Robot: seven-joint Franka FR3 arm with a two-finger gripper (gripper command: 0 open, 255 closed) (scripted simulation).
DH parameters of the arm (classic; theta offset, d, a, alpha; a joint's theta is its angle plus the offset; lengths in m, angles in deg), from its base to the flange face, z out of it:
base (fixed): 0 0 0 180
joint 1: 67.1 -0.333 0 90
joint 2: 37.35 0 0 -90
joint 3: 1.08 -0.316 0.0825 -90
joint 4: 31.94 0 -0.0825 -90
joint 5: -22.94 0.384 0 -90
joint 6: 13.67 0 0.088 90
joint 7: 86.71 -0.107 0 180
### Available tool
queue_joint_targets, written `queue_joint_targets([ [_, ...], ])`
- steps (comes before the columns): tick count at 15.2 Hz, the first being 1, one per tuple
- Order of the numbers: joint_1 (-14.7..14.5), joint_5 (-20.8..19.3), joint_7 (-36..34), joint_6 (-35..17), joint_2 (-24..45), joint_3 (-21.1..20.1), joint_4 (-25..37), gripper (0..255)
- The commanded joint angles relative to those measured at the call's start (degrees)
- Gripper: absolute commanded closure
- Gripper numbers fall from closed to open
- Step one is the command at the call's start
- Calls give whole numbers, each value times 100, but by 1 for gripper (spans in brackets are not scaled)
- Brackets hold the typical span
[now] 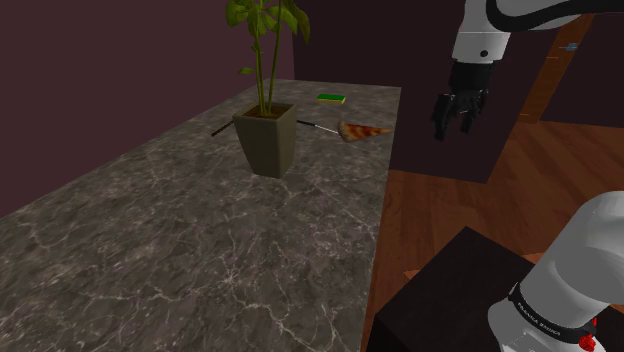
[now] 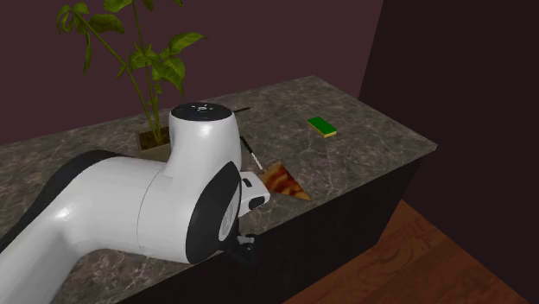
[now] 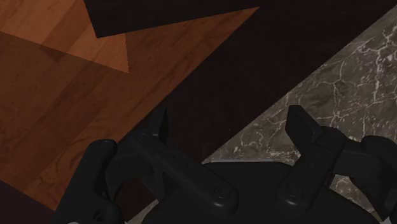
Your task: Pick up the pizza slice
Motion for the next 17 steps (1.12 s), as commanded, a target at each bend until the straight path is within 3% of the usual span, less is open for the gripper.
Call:
queue_joint_targets([
  [1, 0, 0, 0, 0, 0, 0, 0, 0],
  [9, 18, -73, -415, -1124, 1651, -213, 729, 0],
  [17, 66, -292, -861, -1791, 3346, -353, 1939, 0],
])
